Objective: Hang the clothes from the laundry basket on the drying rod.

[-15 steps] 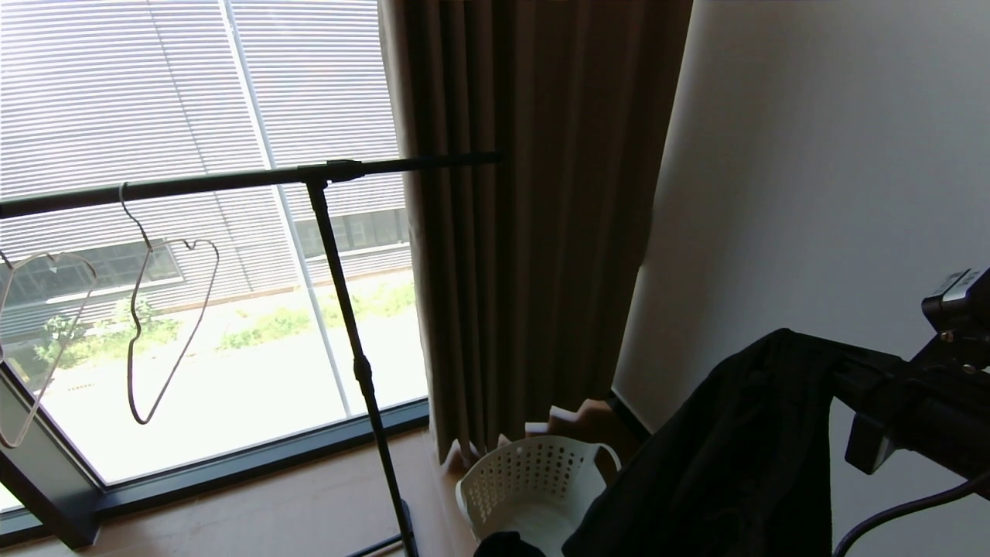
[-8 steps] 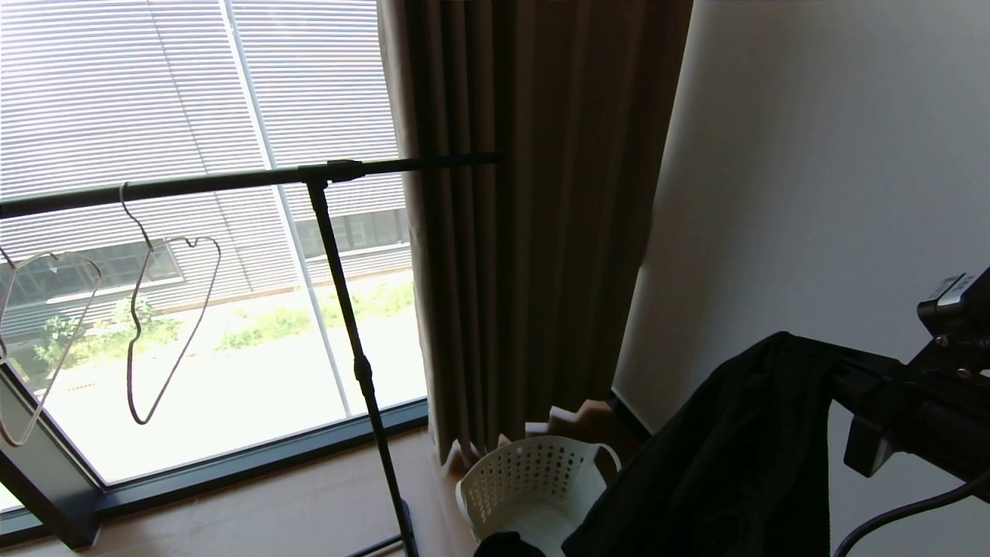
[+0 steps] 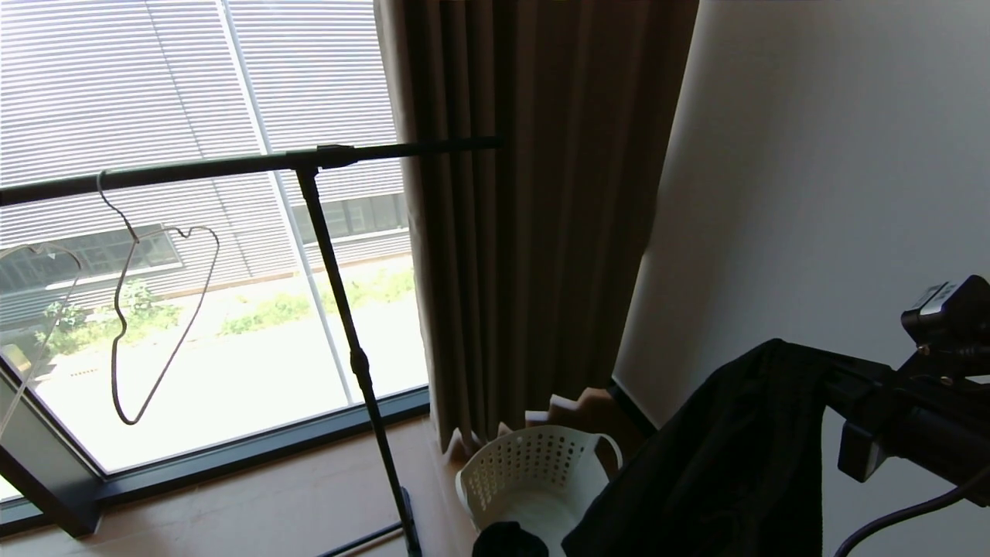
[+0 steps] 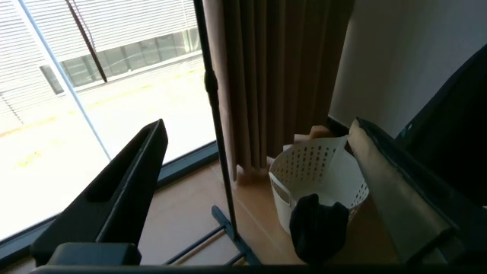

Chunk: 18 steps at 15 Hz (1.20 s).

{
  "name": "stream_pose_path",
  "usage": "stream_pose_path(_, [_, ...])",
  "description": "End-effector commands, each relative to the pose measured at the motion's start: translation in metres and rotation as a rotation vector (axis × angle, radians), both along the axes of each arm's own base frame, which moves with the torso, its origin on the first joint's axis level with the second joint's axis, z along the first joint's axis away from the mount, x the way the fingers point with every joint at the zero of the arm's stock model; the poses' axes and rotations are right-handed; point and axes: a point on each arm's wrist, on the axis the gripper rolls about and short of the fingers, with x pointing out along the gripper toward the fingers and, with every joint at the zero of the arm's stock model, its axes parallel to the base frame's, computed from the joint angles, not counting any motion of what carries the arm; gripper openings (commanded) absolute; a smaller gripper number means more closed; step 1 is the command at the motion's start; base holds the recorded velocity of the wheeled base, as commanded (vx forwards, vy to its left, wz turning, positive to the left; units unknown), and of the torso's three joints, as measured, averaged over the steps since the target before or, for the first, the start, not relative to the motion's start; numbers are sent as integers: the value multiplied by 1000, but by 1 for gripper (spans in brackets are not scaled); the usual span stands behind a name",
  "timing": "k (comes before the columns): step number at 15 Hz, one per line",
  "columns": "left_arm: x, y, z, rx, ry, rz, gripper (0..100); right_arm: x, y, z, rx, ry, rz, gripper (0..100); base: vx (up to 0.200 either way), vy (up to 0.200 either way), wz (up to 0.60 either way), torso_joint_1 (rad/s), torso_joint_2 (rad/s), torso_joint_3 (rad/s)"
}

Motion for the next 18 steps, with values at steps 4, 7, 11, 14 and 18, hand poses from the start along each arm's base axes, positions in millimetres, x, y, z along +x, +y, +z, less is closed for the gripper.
stream_pose_path(4, [0, 0, 0, 1, 1, 1, 100, -1, 0, -3, -13, 4, 2, 0, 0, 0, 600, 6, 1, 0])
stream_pose_path(7, [0, 0, 0, 0, 2, 1, 100, -1, 0, -3, -13, 4, 2, 0, 0, 0, 600, 4, 1, 2])
stream_pose_path(11, [0, 0, 0, -6, 3, 1, 100, -1, 0, -3, -13, 4, 2, 0, -100, 0, 150, 4, 3, 1])
stream_pose_path(14, [0, 0, 0, -14, 4, 1, 100, -1, 0, -3, -13, 6, 4, 0, -67, 133, 0, 10, 4, 4])
stream_pose_path(18, [0, 0, 0, -14, 4, -1, 100, 0, 0, -3, -14, 7, 4, 0, 0, 200, 0, -10, 1, 6])
